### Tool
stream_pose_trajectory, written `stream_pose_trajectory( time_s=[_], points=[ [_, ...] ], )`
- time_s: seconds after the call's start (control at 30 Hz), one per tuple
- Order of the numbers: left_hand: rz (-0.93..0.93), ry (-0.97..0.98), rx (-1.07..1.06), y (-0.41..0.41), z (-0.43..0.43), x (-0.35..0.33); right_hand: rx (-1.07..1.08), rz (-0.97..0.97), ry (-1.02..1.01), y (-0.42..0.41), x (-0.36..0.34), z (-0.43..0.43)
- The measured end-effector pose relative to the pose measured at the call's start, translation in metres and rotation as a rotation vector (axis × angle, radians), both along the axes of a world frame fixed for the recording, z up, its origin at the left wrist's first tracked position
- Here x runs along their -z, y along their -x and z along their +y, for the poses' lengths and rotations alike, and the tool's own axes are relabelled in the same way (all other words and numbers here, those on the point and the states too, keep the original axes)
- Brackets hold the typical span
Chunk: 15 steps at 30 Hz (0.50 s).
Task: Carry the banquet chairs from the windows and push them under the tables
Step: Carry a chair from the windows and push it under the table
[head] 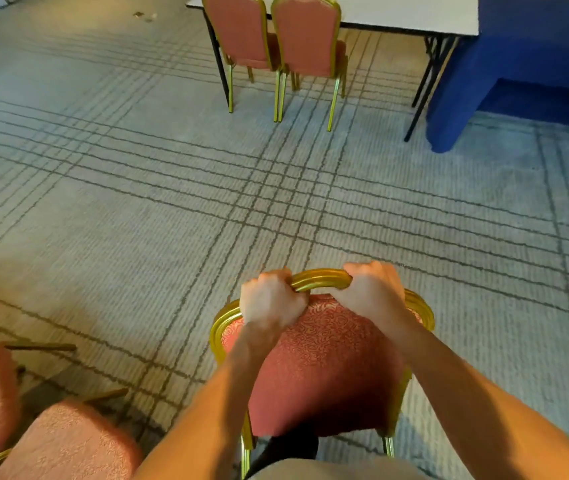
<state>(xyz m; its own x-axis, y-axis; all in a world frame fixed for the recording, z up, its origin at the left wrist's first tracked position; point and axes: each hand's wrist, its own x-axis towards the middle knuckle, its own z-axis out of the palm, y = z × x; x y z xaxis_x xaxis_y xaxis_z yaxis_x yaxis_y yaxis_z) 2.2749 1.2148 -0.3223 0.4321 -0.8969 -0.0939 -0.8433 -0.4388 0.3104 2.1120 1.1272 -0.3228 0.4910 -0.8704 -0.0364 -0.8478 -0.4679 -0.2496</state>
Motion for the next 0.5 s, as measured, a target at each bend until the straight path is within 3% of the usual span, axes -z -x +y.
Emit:
stream_pose_trajectory(
  time_s=[0.17,0.5],
  points=[
    [-0.007,-0.007,0.102,-0.02,-0.046,-0.014,0.094,-0.107,-0.012,-0.002,-0.011,-0.032],
    [-0.012,0.136,0.189,-0.038,-0.163,-0.043,0.121,-0.234,0.203,-0.007,-0.029,-0.135]
  ],
)
